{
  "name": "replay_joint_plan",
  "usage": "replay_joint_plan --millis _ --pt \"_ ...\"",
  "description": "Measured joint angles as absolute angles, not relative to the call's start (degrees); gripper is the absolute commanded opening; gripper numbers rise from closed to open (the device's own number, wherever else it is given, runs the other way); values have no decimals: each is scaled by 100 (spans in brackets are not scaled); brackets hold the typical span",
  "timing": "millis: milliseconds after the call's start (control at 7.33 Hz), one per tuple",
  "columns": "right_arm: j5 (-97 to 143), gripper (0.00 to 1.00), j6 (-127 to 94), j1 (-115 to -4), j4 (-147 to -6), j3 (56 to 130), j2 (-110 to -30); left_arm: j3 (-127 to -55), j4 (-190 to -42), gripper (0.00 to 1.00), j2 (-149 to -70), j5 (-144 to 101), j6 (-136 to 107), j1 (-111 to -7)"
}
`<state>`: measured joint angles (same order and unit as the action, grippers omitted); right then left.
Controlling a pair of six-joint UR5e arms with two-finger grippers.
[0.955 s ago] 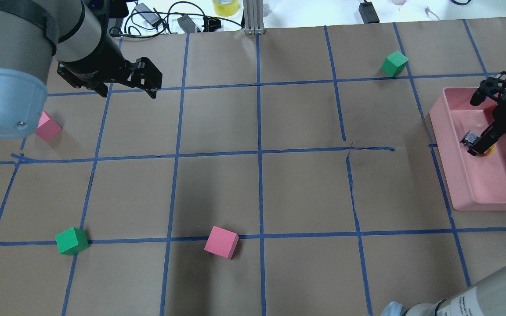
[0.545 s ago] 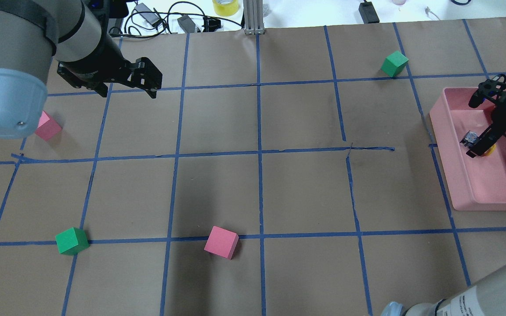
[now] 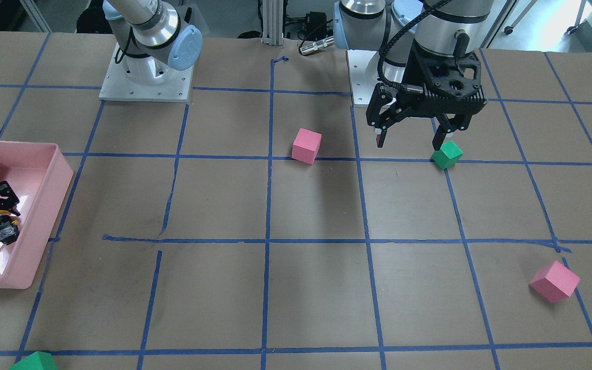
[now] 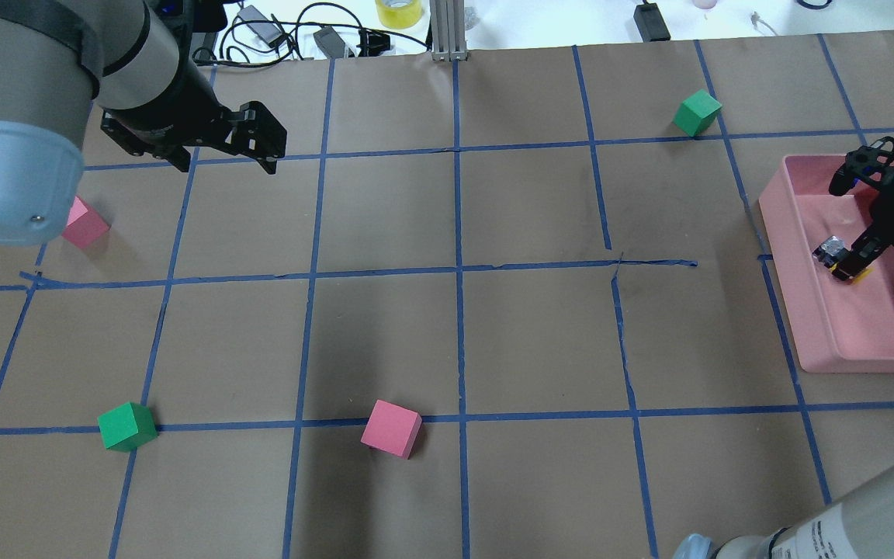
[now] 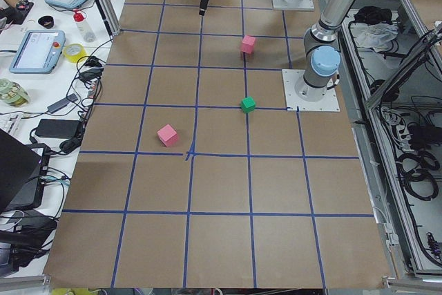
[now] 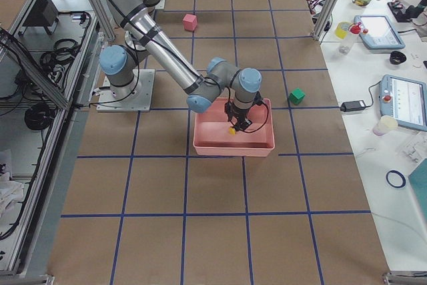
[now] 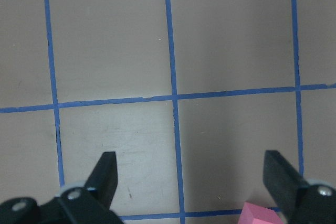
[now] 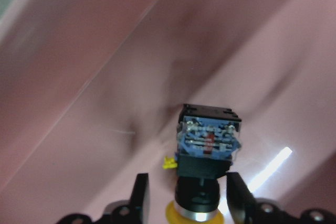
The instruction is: Align button upright
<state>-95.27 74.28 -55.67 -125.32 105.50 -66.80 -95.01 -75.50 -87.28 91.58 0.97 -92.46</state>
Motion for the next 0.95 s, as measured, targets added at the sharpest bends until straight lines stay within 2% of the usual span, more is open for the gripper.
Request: replay_joint_plan --millis 545,955 --pt "-9606 0 7202 -5564 -12223 10447 -6790 -9501 -7550 100 -8728 9158 97 -9246" --pt "-9528 0 6783 -5567 -11338 9866 -7347 -9501 -7554 100 -8727 9158 97 -9246"
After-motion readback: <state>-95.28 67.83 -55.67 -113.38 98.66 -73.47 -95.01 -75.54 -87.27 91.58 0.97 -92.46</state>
